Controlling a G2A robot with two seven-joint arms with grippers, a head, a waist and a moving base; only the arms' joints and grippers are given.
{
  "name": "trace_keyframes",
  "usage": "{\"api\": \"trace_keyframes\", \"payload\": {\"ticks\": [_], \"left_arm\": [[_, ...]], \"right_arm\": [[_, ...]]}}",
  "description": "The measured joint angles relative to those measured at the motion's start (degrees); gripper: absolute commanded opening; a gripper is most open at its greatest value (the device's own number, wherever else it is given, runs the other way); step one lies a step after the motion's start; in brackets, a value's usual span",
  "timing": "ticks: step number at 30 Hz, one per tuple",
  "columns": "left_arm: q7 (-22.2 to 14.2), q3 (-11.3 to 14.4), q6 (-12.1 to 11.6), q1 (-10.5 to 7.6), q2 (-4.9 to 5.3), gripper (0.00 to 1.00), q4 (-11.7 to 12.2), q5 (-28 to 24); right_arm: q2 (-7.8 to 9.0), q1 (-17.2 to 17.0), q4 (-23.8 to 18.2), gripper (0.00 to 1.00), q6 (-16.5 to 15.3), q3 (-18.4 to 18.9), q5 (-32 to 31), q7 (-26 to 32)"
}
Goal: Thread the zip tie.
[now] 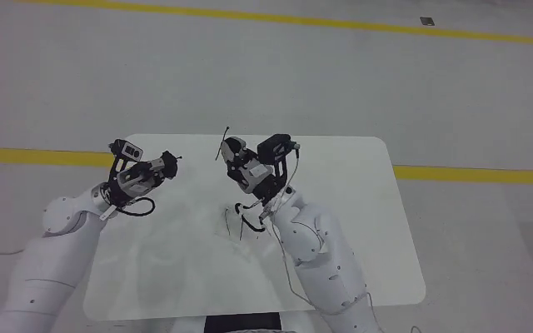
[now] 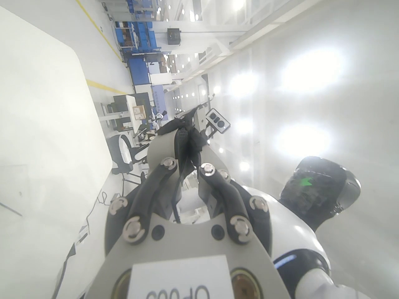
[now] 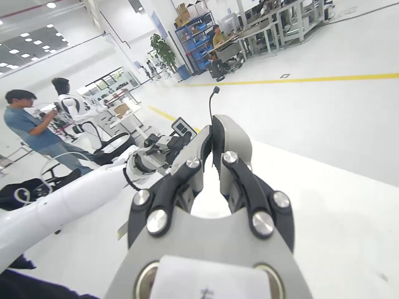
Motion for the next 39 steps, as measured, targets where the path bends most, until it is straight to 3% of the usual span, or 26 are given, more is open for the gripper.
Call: {"api": "trace_keyframes", "payload": {"ticks": [7, 12, 39], "left_arm": [[7.5, 3.6, 0.0, 0.21, -3.4, 0.0, -2.0, 5.6], [12.9, 6.4, 0.0, 0.44, -5.78, 0.0, -3.3, 10.9], [13.2, 6.5, 0.0, 0.45, -5.86, 0.0, -3.3, 11.2]], "right_arm": [[0.88, -2.8, -0.3, 0.0, -0.7, 1.2, -5.7, -5.7], [1.67, -4.5, 0.4, 0.0, -4.5, 3.7, -4.8, -8.8], [1.76, -4.5, 0.6, 0.0, -5.1, 4.1, -4.5, -9.1]]}}
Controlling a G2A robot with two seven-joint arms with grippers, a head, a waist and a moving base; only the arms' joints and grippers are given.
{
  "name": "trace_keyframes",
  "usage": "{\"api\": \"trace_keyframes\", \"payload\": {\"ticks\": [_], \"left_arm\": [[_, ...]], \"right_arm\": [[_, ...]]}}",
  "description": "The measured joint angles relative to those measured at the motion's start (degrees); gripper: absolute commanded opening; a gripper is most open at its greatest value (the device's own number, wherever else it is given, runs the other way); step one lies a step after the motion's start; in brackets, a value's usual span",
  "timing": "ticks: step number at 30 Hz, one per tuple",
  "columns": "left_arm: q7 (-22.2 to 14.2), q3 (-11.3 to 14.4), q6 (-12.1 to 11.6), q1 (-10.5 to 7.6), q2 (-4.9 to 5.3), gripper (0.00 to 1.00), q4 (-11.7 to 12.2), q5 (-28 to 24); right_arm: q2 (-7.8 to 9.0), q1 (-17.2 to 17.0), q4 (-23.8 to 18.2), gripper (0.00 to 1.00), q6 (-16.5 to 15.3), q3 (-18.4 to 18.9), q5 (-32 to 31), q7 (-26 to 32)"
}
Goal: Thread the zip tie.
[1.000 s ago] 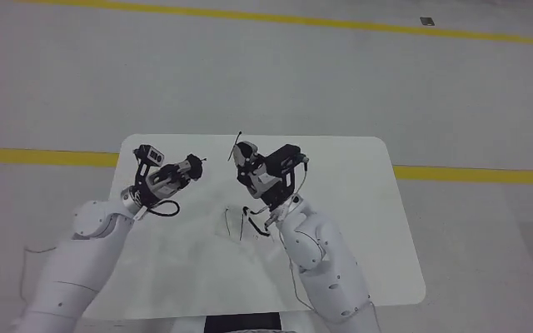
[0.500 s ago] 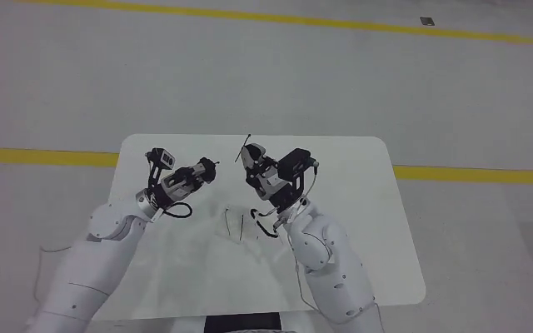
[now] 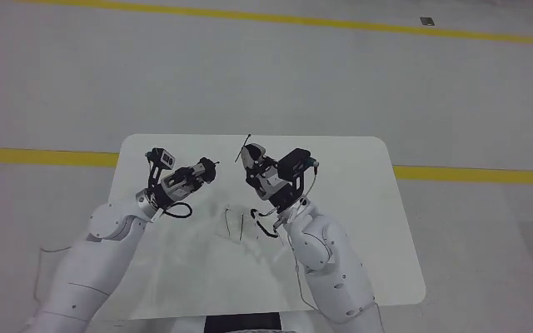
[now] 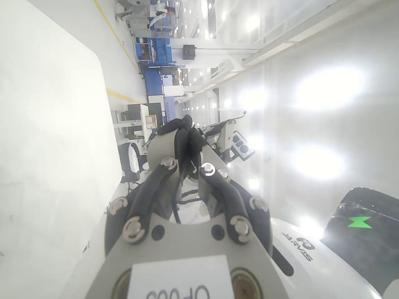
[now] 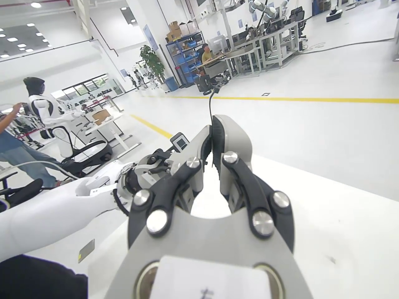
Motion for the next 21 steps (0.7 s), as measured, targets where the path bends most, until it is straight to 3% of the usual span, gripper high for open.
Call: {"api": "trace_keyframes", "payload": {"ticks": [13, 21], "left_arm": [[0.0, 0.0, 0.0, 0.0, 0.0, 0.0, 0.0, 0.0], [3.3, 3.8, 0.0, 1.24, -0.29, 0.0, -1.6, 4.4]], "right_arm": [[0.0, 0.0, 0.0, 0.0, 0.0, 0.0, 0.0, 0.0], [0.0, 0.0, 0.0, 0.0, 0.0, 0.0, 0.0, 0.0]]}}
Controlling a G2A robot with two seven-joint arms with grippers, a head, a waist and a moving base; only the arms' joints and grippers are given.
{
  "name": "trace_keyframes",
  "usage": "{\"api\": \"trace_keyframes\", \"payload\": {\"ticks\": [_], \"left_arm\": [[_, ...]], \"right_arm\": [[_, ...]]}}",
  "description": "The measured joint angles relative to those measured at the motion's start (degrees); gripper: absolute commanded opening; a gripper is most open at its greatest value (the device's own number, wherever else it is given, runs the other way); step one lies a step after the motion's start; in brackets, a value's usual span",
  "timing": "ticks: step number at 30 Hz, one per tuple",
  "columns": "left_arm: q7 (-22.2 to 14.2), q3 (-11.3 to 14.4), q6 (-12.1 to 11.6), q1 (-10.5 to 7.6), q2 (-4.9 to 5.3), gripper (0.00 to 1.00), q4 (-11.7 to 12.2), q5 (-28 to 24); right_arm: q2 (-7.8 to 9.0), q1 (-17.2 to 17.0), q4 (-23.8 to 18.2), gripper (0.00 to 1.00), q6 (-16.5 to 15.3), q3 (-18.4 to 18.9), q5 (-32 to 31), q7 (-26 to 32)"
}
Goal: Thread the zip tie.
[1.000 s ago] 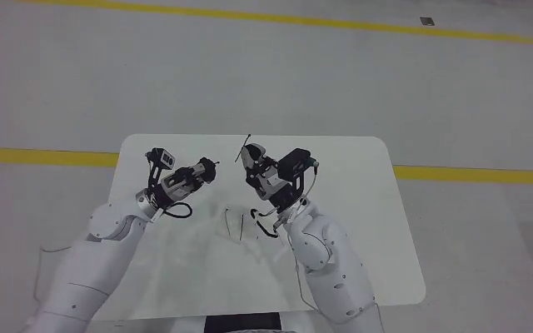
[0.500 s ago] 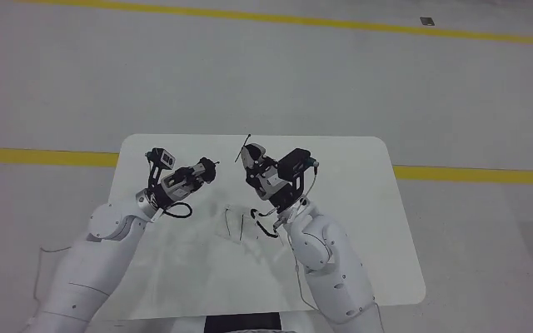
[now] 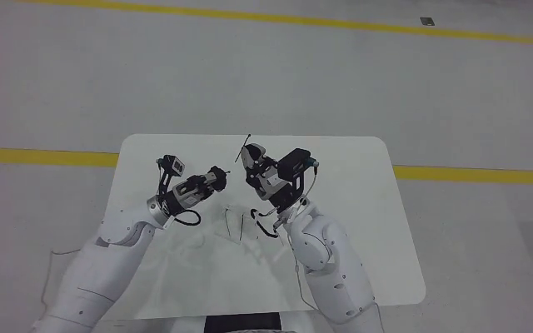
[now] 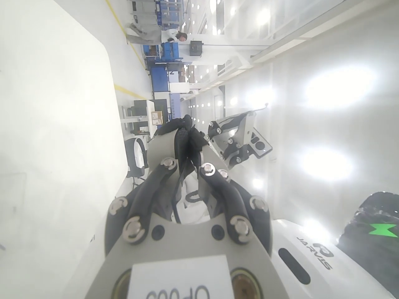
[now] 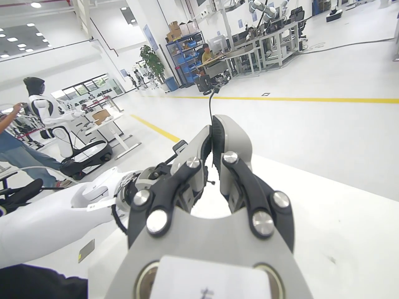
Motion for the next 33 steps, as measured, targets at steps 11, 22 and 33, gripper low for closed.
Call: {"api": "trace_keyframes", "payload": {"ticks": [11, 22, 33], "left_arm": [[0.0, -1.0, 0.0, 0.09, 0.09, 0.0, -1.5, 6.3], [-1.7, -2.9, 0.0, 0.72, -0.21, 0.0, -2.4, 6.3], [0.5, -3.4, 0.0, 1.65, -0.2, 0.0, -3.7, 5.9]], "right_arm": [[0.0, 0.0, 0.0, 0.0, 0.0, 0.0, 0.0, 0.0], [0.0, 0.0, 0.0, 0.0, 0.0, 0.0, 0.0, 0.0], [0.0, 0.0, 0.0, 0.0, 0.0, 0.0, 0.0, 0.0]]}}
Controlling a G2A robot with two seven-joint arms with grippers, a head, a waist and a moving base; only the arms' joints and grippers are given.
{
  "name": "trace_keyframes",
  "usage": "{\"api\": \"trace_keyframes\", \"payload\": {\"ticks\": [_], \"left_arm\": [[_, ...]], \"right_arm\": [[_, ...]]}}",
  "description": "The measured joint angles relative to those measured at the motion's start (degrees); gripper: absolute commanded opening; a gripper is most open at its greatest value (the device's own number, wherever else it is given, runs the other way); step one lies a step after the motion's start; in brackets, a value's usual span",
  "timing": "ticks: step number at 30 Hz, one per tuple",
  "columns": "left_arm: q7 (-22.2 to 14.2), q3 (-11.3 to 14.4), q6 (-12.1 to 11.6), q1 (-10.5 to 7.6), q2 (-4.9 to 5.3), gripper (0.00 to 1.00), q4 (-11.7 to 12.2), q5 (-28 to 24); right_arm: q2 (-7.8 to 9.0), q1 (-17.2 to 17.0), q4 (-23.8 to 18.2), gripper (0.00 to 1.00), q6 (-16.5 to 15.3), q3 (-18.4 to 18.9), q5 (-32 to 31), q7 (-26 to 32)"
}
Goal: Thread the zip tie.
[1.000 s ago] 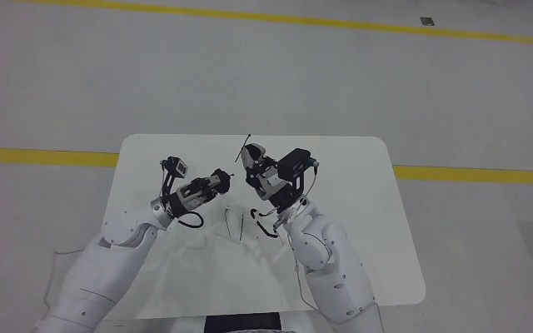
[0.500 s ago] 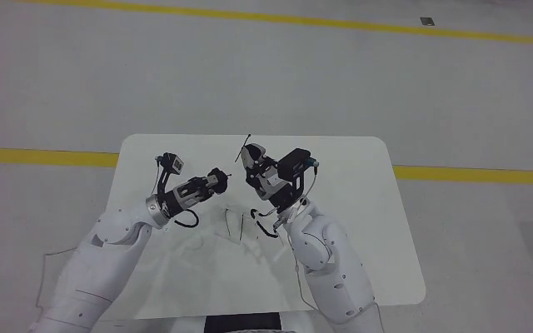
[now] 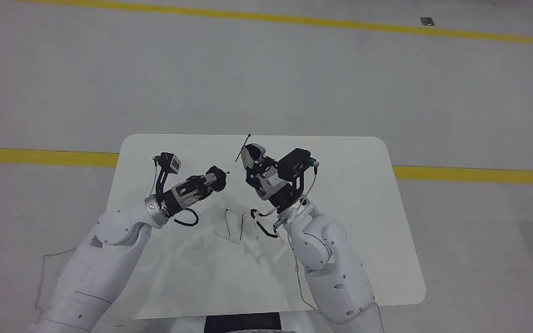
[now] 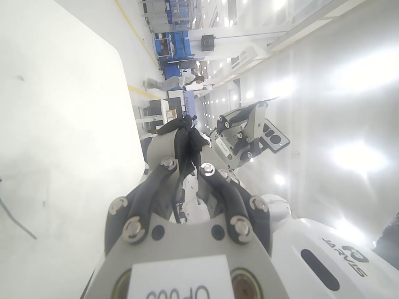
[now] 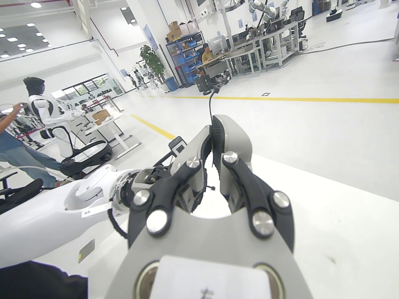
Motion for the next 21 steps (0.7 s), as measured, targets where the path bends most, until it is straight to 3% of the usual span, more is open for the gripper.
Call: {"api": "trace_keyframes", "payload": {"ticks": [5, 15, 21], "left_arm": [[0.2, -1.1, 0.0, 1.37, -0.41, 0.0, -1.8, 0.1], [-0.2, -1.3, 0.0, 1.48, -0.49, 0.0, -1.9, 0.2], [-0.2, -1.3, 0.0, 1.48, -0.49, 0.0, -1.9, 0.2]], "right_arm": [[0.0, 0.0, 0.0, 0.0, 0.0, 0.0, 0.0, 0.0], [0.03, 0.0, -0.1, 0.0, 0.1, 0.0, -0.2, -0.1], [0.61, -1.1, -1.4, 0.0, 0.2, -0.9, -5.8, -1.8]]}}
